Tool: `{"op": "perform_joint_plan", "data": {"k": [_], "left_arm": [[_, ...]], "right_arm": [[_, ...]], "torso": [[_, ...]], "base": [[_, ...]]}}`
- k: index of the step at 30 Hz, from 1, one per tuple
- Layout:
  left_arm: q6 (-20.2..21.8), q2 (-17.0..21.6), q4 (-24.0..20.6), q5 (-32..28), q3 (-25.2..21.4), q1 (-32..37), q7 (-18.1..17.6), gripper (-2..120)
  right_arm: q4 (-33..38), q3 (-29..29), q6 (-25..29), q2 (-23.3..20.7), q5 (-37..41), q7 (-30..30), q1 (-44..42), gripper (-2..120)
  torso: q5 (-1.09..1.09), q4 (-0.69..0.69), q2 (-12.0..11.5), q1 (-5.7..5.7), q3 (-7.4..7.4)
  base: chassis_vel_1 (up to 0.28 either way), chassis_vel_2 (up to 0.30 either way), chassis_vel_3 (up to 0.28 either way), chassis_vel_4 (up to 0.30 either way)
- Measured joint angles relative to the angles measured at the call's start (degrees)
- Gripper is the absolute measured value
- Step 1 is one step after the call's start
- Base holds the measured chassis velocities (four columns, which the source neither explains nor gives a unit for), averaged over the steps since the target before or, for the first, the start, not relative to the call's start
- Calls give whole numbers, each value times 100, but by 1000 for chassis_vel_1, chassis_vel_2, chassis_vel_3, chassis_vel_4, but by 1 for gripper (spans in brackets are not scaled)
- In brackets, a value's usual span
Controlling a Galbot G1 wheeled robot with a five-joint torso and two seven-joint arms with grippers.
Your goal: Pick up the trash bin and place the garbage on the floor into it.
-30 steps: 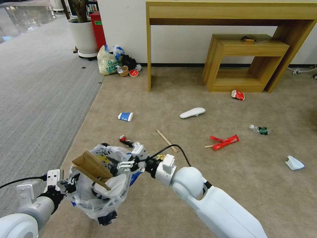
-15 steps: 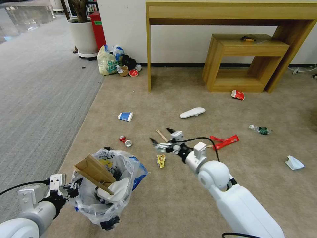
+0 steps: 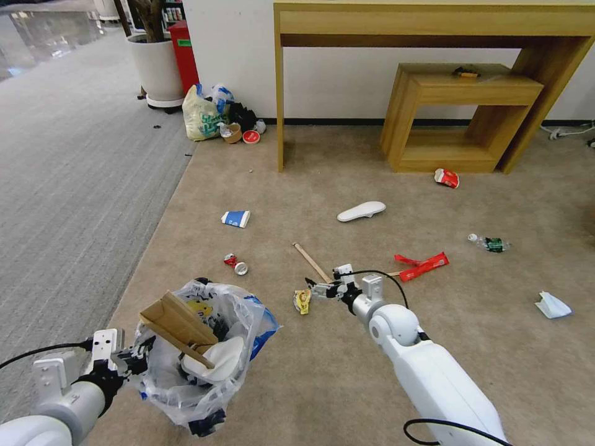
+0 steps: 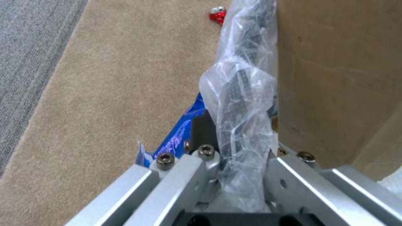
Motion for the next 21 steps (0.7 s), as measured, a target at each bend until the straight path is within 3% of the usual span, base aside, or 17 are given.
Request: {"op": "perform_joint_plan", "data": {"k": [7, 21], "left_arm": [[0, -34, -54, 8, -58, 82, 2, 0], [0, -23, -56, -33, -105, 24, -26, 0]], "right_arm": [[-1139, -191, -230, 447, -163, 331, 621, 100], [-2796, -313, -222, 1221, -437, 412, 1236, 100]], "torso": [[-1, 0, 0, 0, 0], [-1, 0, 0, 0, 0]], "base": [[0, 0, 0, 0], [0, 0, 0, 0]]}}
